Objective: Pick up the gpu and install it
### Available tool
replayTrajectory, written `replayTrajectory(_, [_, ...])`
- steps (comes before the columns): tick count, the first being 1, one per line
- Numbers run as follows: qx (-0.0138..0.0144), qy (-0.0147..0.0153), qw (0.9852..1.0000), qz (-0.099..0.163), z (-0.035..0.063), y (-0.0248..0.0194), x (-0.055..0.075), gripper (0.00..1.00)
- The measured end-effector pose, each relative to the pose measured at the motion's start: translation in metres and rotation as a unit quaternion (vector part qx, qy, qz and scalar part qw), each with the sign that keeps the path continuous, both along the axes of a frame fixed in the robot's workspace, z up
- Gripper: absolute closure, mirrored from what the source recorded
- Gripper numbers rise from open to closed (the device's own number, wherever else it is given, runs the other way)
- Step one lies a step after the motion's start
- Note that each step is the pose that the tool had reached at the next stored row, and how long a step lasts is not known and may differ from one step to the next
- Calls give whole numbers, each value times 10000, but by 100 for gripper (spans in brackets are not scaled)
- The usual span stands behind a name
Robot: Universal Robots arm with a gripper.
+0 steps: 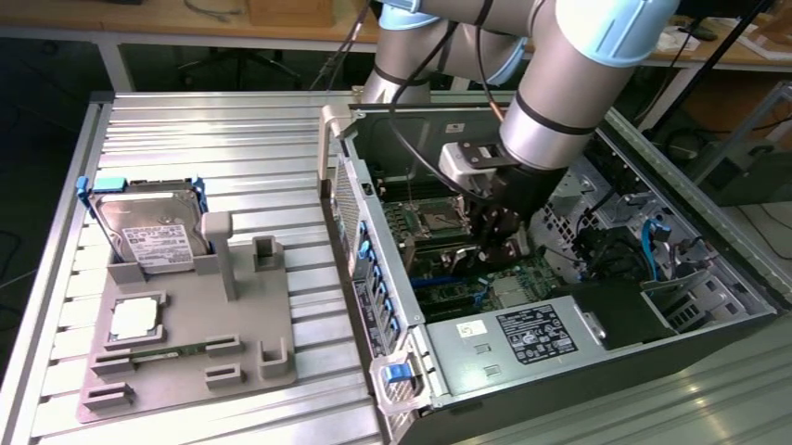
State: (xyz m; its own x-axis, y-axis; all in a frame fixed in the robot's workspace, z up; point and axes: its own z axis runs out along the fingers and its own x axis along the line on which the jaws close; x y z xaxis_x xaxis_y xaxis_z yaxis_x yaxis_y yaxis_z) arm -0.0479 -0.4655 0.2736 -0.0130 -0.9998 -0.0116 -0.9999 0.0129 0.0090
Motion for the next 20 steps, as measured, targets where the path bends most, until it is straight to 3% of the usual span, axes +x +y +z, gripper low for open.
replayTrajectory(10, [-1, 0, 10000, 0, -9, 5, -123, 73])
replayTrajectory(20, [0, 0, 10000, 0, -30, 38, -210, 73])
